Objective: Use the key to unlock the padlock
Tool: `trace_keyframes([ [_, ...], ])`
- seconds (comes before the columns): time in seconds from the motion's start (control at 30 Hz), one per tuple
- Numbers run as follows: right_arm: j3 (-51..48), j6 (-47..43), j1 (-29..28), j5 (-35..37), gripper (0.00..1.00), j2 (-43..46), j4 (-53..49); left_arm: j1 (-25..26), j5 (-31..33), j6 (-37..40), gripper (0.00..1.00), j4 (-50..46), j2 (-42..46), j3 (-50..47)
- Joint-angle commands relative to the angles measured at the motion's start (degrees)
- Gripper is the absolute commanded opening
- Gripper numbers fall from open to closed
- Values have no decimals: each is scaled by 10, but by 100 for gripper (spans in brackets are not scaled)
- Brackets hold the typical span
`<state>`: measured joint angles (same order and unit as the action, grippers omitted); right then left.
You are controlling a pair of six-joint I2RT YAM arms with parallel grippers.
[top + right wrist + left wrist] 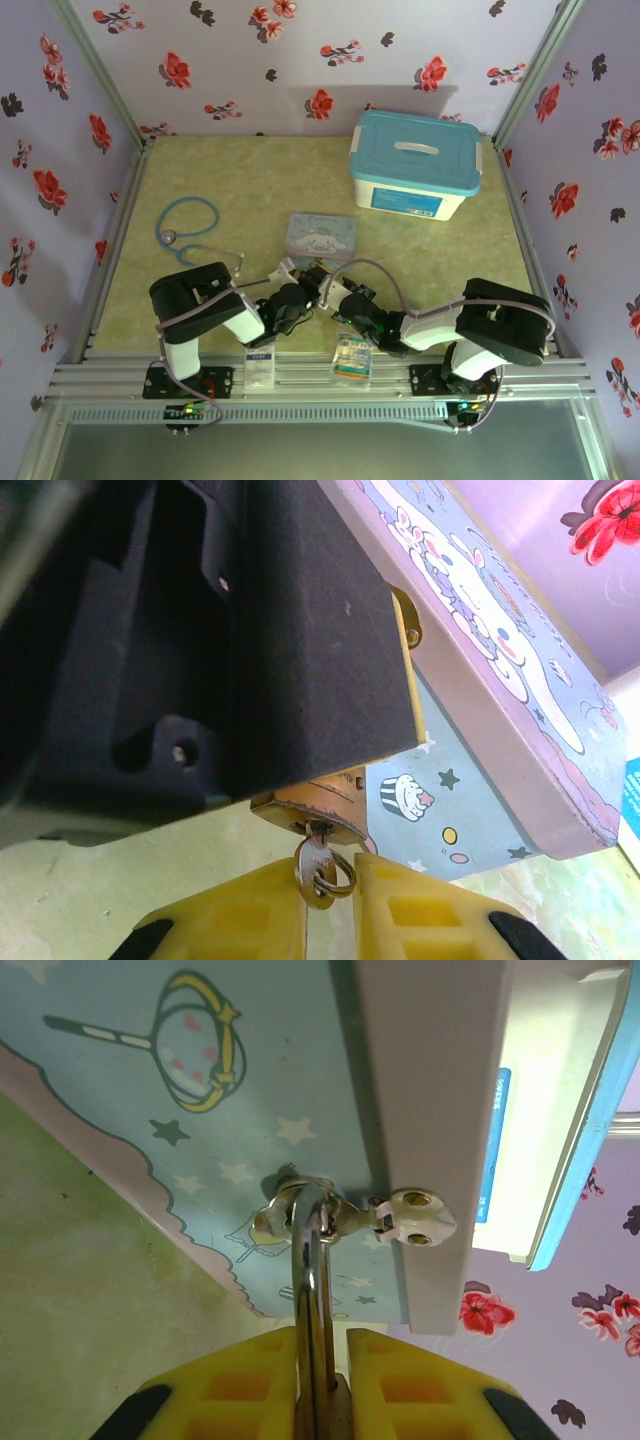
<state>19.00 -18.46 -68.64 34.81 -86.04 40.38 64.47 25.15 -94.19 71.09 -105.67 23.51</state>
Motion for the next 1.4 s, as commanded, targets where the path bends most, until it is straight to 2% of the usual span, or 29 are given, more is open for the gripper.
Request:
trace_keyframes([
  [0.0, 27, -8, -4, 8, 18, -11, 24, 0, -1, 7, 0, 29, 14, 2],
  [0.23, 32, -3, -4, 2, 19, -13, 35, 1, -2, 6, 0, 29, 16, 2],
  [0.4, 18, 30, -3, -6, 10, -1, 43, 1, -4, -2, 0, 30, 11, 3],
  [0.53, 1, 84, 5, -53, 5, 26, 21, 1, -4, -3, 0, 30, 13, 1],
  [0.63, -23, 141, 28, -98, 4, 50, 32, 1, -11, -12, 0, 32, 17, 2],
  [0.77, -30, 174, 55, -146, 3, 67, 20, 2, -18, -10, 0, 32, 21, 6],
  [0.93, -44, 241, 104, -247, 2, 63, 46, 2, -21, -15, 0, 33, 20, 6],
  [1.37, -72, 415, 176, -366, 0, 24, 148, 3, -39, -17, 0, 34, 16, 7],
])
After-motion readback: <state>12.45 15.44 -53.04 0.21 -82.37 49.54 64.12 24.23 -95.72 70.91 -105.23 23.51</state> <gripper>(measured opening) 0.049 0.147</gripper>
